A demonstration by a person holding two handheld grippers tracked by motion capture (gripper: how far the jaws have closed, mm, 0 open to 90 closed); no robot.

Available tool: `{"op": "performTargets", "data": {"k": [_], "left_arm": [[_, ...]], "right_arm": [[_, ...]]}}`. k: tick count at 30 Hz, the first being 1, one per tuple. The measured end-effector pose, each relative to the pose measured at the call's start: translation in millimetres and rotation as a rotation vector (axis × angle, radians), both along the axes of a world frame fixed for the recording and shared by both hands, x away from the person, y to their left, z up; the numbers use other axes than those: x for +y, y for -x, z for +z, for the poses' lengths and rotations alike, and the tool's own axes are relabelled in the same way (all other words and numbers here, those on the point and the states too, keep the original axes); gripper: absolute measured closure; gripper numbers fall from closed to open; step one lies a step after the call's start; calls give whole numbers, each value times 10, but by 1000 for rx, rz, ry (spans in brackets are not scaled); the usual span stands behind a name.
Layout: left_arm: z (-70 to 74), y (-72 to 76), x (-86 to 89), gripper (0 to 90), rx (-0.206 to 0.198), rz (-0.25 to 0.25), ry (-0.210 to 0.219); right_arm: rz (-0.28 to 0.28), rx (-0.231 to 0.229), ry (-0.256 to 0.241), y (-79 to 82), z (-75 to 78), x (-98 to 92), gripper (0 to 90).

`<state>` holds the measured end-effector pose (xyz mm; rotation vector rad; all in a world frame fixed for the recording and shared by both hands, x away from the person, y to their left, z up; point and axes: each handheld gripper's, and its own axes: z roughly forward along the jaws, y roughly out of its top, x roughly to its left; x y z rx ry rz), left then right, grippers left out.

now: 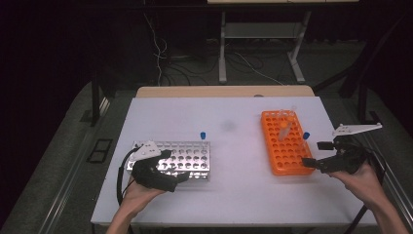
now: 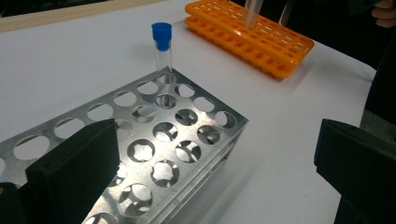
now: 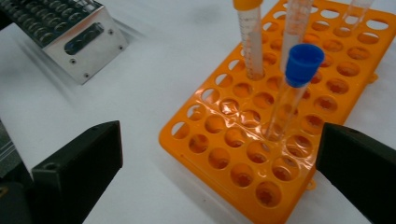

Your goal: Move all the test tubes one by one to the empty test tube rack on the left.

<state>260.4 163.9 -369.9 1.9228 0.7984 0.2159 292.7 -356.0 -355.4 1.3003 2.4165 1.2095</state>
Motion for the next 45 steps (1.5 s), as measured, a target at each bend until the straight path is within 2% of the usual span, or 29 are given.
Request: {"op": "performTargets", "data": {"k": [13,15,17,20,21,24,27,30,37,38,42,45], "left_arm": [[-116,83,-62,0,2,-16,0],[-131,96,-66,0,3,-18,-1],[-146,106,-73,0,2,-20,-3],[-163,119,-80,0,3,-23,-2],[-166,124,-82,0,2,-24,-1],[-176,137,-89,0,2,-30,1],[-185,143,-98,0,5,-36,-2],[-189,149,-102,0,5,-38,2],[-206,154,-96,0,8,-38,3],[-209,153,-97,0,8,-39,2],[-224,153,-101,0,13,-42,-4],[-230,152,-105,0,14,-44,-6]], "right_arm": [[-33,-1,-6,-208,-200,-128,3],[-34,4,-10,-238,-233,-144,44],[-39,8,-2,-268,-259,-144,45],[-36,8,4,-311,-282,-140,154],[-37,6,7,-323,-287,-137,156],[-28,-4,18,-359,-308,-124,297],[-33,-7,23,-391,-334,-108,386],[-13,-2,27,-424,-371,-81,474],[0,-13,69,-474,-436,-5,627],[-2,-16,74,-483,-452,13,688],[-11,-24,97,-487,-465,39,749],[-14,-29,111,-489,-460,47,757]]}}
